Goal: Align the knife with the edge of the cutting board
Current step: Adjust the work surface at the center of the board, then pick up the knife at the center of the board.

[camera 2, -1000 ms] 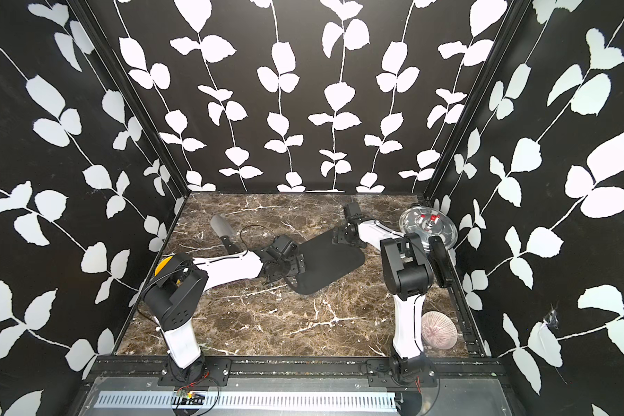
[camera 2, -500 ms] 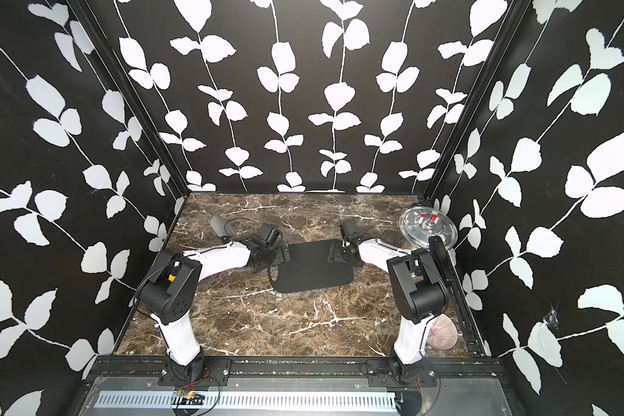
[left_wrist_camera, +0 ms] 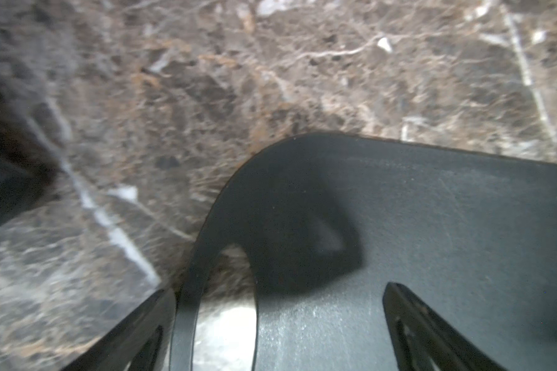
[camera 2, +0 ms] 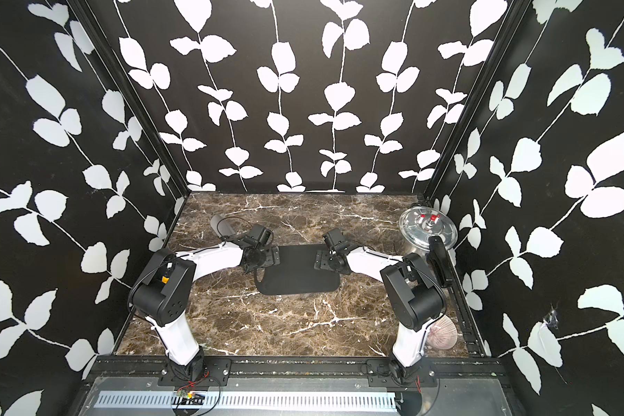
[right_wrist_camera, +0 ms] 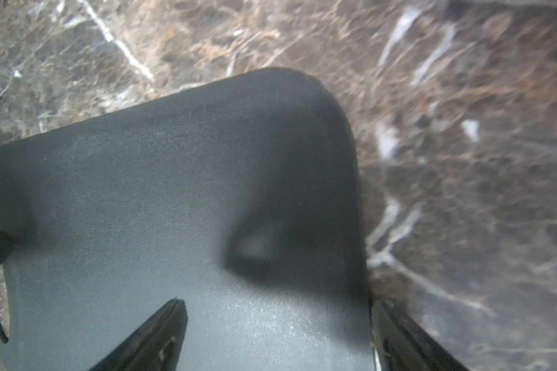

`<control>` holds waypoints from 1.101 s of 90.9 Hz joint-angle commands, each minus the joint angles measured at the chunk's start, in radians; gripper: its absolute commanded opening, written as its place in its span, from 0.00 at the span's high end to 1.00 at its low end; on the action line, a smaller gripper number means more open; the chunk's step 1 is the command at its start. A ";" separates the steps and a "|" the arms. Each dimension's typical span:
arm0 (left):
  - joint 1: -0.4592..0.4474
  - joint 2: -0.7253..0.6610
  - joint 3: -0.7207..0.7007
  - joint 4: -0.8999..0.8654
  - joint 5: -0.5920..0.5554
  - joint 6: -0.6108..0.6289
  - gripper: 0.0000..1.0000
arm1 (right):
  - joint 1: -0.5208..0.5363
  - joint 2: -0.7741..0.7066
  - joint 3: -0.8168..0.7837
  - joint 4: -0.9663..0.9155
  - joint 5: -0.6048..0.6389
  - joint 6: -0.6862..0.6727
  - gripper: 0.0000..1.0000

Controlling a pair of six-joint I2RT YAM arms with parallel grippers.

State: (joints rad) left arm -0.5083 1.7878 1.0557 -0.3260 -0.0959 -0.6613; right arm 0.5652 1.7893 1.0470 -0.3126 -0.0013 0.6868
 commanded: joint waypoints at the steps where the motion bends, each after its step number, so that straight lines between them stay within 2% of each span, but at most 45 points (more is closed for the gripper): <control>1: -0.001 -0.030 -0.031 -0.067 0.012 0.012 0.01 | 0.033 0.029 -0.015 -0.024 -0.061 0.077 0.09; 26: 0.011 -0.038 -0.006 -0.082 0.008 0.028 0.02 | 0.041 0.020 0.012 -0.055 -0.035 0.088 0.09; 53: 0.046 -0.108 0.101 -0.177 -0.049 0.088 0.01 | 0.035 -0.059 0.086 -0.151 0.121 0.047 0.04; 68: 0.139 -0.145 0.142 -0.219 -0.075 0.125 0.02 | 0.037 -0.147 0.088 -0.122 0.153 0.001 0.03; 77: 0.228 -0.139 0.165 -0.241 -0.062 0.137 0.02 | 0.042 -0.225 0.040 -0.015 0.111 -0.036 0.01; 90: 0.333 -0.097 0.216 -0.259 -0.112 0.167 0.02 | 0.057 -0.283 0.025 0.057 0.044 -0.081 0.01; 100: 0.386 -0.056 0.234 -0.226 -0.123 0.203 0.11 | 0.081 -0.295 0.025 0.083 0.007 -0.090 0.01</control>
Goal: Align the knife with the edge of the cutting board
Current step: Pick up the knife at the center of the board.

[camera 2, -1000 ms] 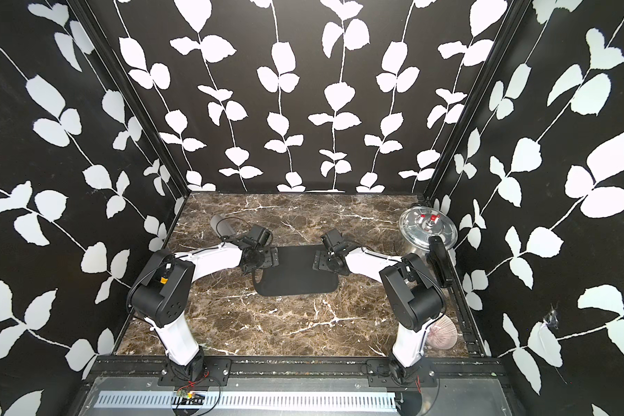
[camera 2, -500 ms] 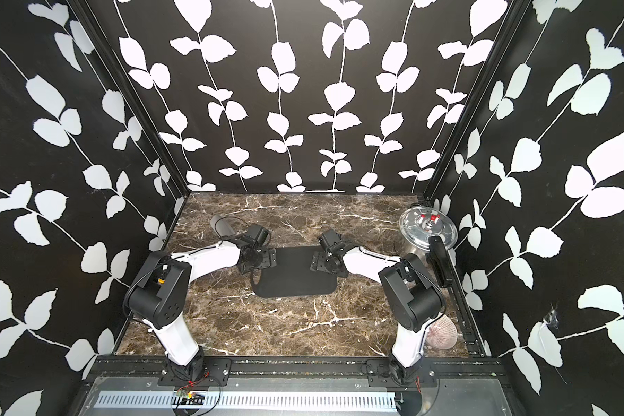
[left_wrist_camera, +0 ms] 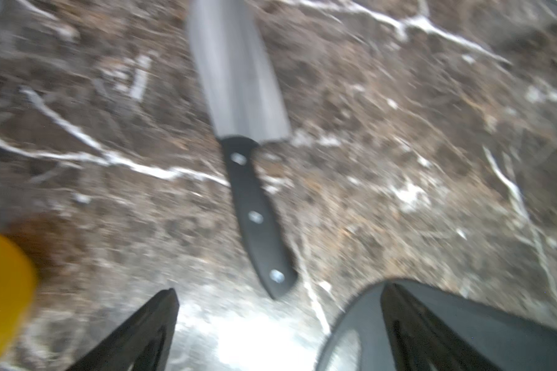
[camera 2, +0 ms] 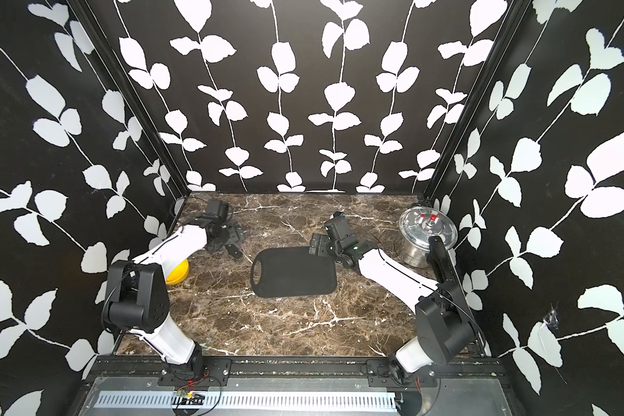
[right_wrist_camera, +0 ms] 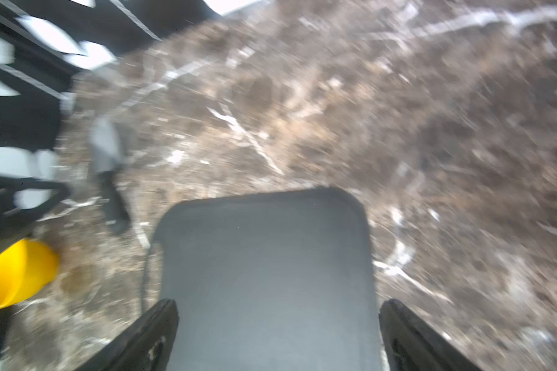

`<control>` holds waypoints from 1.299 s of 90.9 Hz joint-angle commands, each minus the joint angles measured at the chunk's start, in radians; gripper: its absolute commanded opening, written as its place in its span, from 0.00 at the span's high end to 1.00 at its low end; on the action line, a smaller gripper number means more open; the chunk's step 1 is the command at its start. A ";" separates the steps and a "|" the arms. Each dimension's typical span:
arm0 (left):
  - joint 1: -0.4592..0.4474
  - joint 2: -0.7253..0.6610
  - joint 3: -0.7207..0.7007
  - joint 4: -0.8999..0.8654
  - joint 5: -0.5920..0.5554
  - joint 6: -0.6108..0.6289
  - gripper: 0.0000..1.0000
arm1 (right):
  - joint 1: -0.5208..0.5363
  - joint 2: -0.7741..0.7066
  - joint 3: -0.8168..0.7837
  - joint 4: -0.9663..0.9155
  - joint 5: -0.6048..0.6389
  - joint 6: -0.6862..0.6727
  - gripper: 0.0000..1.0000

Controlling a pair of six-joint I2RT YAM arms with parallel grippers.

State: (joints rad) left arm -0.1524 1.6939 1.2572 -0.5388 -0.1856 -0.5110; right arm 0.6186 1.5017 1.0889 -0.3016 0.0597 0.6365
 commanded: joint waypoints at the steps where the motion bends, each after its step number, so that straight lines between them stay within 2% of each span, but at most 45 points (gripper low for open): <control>1: 0.036 0.040 0.033 -0.008 -0.034 0.053 0.12 | 0.030 -0.008 -0.017 0.076 -0.058 -0.041 0.01; 12: 0.075 0.092 0.053 0.039 -0.018 0.069 0.12 | 0.076 -0.021 -0.042 0.153 -0.098 -0.060 0.01; 25: 0.081 0.181 0.117 0.051 -0.006 0.088 0.14 | 0.121 -0.018 -0.041 0.181 -0.098 -0.058 0.01; 53: 0.105 0.322 0.196 0.043 0.026 0.068 0.25 | 0.135 -0.018 -0.008 0.115 -0.072 -0.046 0.01; 67: 0.106 0.349 0.207 0.041 0.035 0.066 0.32 | 0.136 -0.017 -0.001 0.081 -0.058 -0.045 0.01; 72: 0.106 0.356 0.206 0.042 0.040 0.072 0.38 | 0.135 -0.017 -0.004 0.080 -0.052 -0.042 0.01; 82: 0.106 0.376 0.220 0.016 0.039 0.089 0.41 | 0.135 -0.022 -0.010 0.078 -0.039 -0.038 0.01; 98: 0.106 0.395 0.227 -0.015 0.045 0.105 0.57 | 0.134 -0.027 -0.013 0.053 0.004 -0.045 0.01; 105: 0.107 0.395 0.220 -0.017 0.053 0.114 0.68 | 0.134 -0.034 -0.014 0.047 0.020 -0.046 0.01; 111: 0.106 0.394 0.216 -0.021 0.056 0.119 0.83 | 0.134 -0.040 -0.019 0.048 0.030 -0.045 0.00; 118: 0.106 0.388 0.216 -0.026 0.060 0.120 0.91 | 0.133 -0.046 -0.024 0.047 0.038 -0.042 0.01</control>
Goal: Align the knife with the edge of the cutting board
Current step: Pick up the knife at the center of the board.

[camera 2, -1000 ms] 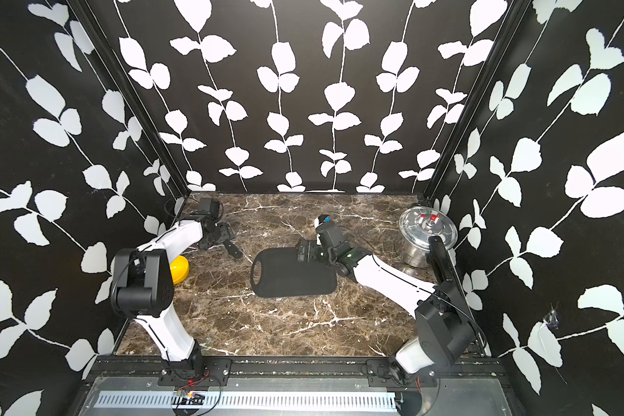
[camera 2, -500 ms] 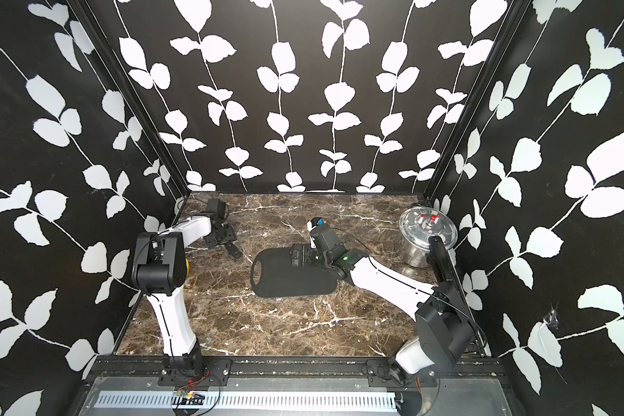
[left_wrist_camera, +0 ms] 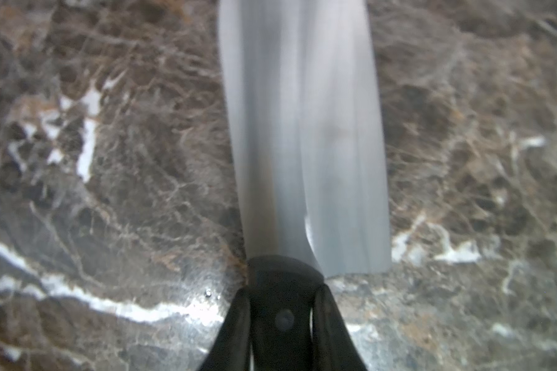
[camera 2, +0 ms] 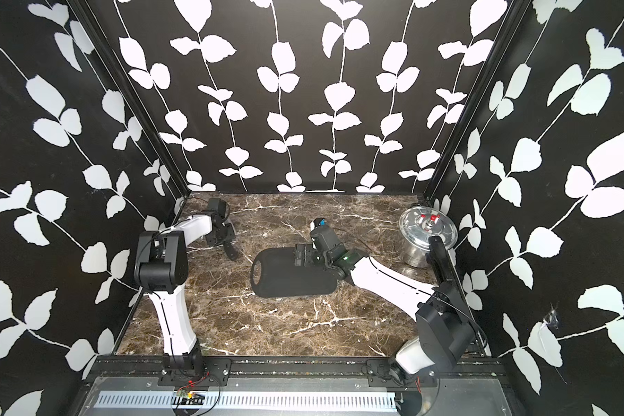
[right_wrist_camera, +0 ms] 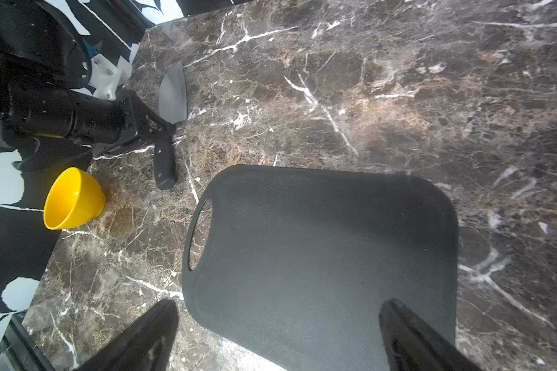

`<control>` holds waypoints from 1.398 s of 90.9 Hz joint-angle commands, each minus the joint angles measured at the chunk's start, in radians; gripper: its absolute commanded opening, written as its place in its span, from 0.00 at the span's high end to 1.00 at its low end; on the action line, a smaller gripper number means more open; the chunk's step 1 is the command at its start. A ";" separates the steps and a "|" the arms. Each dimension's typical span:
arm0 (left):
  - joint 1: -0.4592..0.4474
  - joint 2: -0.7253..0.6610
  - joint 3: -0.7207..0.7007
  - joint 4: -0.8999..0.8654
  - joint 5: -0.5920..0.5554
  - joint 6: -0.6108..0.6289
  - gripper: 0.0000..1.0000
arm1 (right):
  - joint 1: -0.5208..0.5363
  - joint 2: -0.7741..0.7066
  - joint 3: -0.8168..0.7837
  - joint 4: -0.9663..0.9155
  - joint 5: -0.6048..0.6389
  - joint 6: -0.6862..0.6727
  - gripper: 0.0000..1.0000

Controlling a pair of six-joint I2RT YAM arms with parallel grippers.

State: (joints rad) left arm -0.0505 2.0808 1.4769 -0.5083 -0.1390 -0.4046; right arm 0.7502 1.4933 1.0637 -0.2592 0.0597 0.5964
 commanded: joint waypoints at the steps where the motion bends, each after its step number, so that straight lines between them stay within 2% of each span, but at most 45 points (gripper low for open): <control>1: 0.004 0.000 -0.004 -0.056 0.014 0.013 0.92 | 0.002 -0.038 0.000 0.005 0.039 -0.002 0.01; 30: 0.005 -0.107 -0.022 -0.050 0.052 0.012 0.93 | 0.002 -0.077 -0.052 0.013 0.076 0.030 0.01; 50: 0.002 -0.214 -0.091 -0.026 0.101 -0.026 0.93 | 0.001 -0.105 -0.092 0.027 0.094 0.044 0.01; 72: -0.059 -0.332 -0.193 -0.025 0.111 -0.068 0.94 | -0.003 -0.151 -0.141 0.022 0.135 0.049 0.01; 89: -0.174 -0.442 -0.292 -0.017 0.099 -0.143 0.94 | -0.028 -0.238 -0.221 0.024 0.160 0.055 0.01; 100: -0.281 -0.516 -0.357 -0.001 0.081 -0.198 0.94 | -0.060 -0.307 -0.284 0.018 0.140 0.076 0.01; 113: -0.461 -0.563 -0.411 0.005 0.044 -0.297 0.93 | -0.136 -0.394 -0.364 0.006 0.067 0.123 0.01; 127: -0.684 -0.554 -0.435 0.028 -0.039 -0.418 0.93 | -0.181 -0.489 -0.426 -0.033 0.037 0.123 0.01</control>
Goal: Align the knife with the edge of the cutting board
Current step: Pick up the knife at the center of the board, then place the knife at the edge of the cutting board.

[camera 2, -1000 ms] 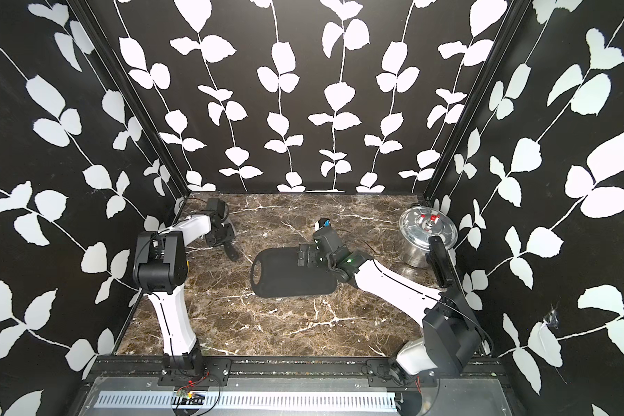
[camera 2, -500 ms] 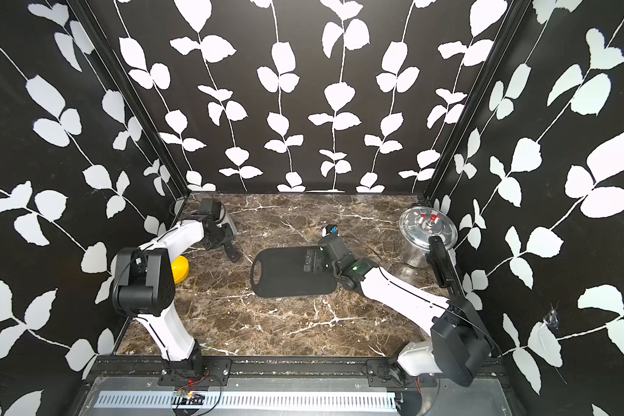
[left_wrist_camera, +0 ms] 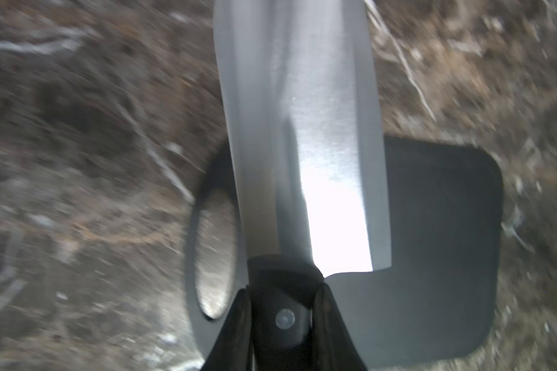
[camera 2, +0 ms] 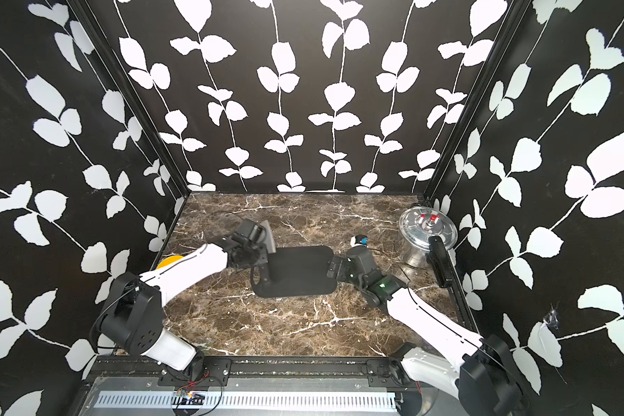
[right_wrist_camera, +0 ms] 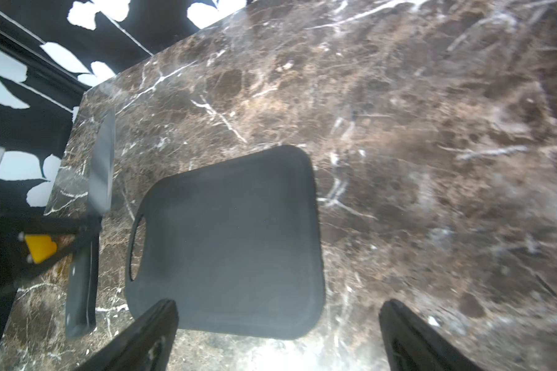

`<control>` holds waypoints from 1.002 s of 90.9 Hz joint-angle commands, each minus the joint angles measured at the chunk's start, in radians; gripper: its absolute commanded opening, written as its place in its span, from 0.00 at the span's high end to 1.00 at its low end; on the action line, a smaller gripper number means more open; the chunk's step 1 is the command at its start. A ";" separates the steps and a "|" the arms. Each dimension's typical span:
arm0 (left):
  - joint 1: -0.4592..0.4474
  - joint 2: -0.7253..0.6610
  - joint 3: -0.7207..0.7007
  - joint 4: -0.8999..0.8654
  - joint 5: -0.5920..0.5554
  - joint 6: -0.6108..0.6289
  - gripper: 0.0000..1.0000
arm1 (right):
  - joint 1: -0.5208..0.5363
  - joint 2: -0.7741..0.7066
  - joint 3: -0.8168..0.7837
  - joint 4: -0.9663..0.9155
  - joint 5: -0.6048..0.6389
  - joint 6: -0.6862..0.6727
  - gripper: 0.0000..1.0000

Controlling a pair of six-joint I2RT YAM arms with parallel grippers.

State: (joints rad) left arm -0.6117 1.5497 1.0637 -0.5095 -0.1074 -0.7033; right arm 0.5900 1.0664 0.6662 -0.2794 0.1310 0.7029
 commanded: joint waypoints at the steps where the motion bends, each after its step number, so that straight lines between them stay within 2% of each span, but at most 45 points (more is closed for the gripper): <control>1: -0.137 -0.020 -0.024 0.032 -0.076 -0.130 0.93 | -0.022 -0.071 -0.030 -0.017 -0.034 0.015 0.01; 22: -0.377 0.089 -0.001 0.124 -0.147 -0.268 0.91 | -0.084 -0.209 -0.097 -0.127 -0.024 0.015 0.01; 41: -0.502 0.239 0.094 0.163 -0.159 -0.324 0.90 | -0.139 -0.322 -0.144 -0.207 -0.053 0.007 0.01; 62: -0.556 0.330 0.167 0.160 -0.169 -0.349 0.90 | -0.154 -0.403 -0.175 -0.264 -0.070 -0.012 0.00; 91: -0.556 0.375 0.209 0.114 -0.197 -0.337 0.89 | -0.157 -0.478 -0.197 -0.307 -0.064 -0.016 0.01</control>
State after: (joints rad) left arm -1.1660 1.9194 1.2301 -0.3698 -0.2611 -1.0397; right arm 0.4381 0.6159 0.4835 -0.5785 0.0643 0.6968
